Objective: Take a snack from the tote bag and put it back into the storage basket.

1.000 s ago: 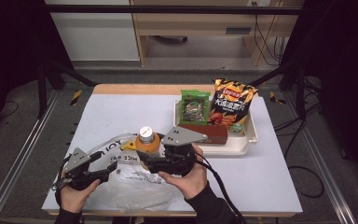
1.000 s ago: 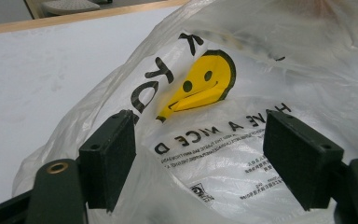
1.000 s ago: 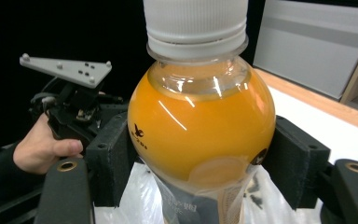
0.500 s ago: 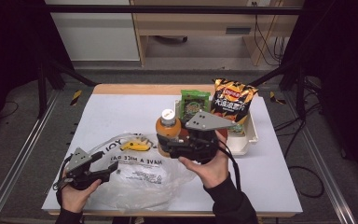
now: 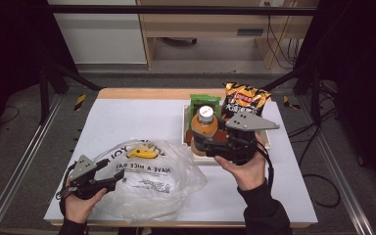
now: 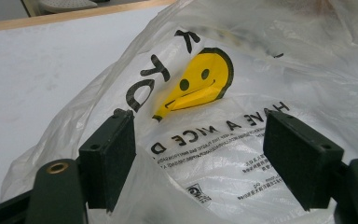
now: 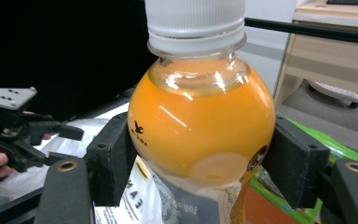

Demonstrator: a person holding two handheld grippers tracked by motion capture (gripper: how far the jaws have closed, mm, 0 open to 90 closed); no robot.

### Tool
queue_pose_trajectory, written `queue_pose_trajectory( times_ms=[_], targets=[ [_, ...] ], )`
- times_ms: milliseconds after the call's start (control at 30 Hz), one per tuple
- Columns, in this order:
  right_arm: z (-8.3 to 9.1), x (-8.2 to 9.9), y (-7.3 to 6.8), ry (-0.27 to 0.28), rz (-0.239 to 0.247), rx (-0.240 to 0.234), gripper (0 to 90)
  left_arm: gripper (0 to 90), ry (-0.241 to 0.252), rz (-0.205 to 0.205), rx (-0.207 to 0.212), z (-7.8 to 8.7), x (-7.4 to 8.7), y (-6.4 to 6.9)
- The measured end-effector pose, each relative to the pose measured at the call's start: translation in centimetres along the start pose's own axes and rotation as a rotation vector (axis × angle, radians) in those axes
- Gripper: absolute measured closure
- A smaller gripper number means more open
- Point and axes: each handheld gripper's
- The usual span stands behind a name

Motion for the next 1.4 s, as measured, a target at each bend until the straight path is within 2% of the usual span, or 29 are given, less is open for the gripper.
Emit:
queue_pose_trajectory(
  times_ms=[200, 667, 1067, 1400],
  targets=[
    [0.5, 1.1, 1.6, -0.009, -0.002, 0.023, 30.7, 25.1, 0.003, 0.002, 0.001, 0.1, 0.0, 0.0],
    [2.2, 4.6, 5.3, -0.011, -0.049, 0.084, 30.7, 25.1, 0.009, 0.001, 0.003, 0.2, -0.1, 0.0],
    [3.1, 6.1, 8.2, -0.014, -0.061, 0.136, 30.7, 25.1, 0.013, 0.000, 0.003, 0.2, -0.2, 0.0],
    [2.9, 7.1, 10.8, -0.024, -0.069, 0.175, 30.7, 25.1, 0.013, 0.000, 0.001, 0.3, -0.2, 0.0]
  ],
)
Point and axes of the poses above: each handheld gripper's, and its own axes: z roughly backward along the jaws, x roughly out of its underside, y roughly to its right, and after that the axes turned 2 degrees about -y, right-handed
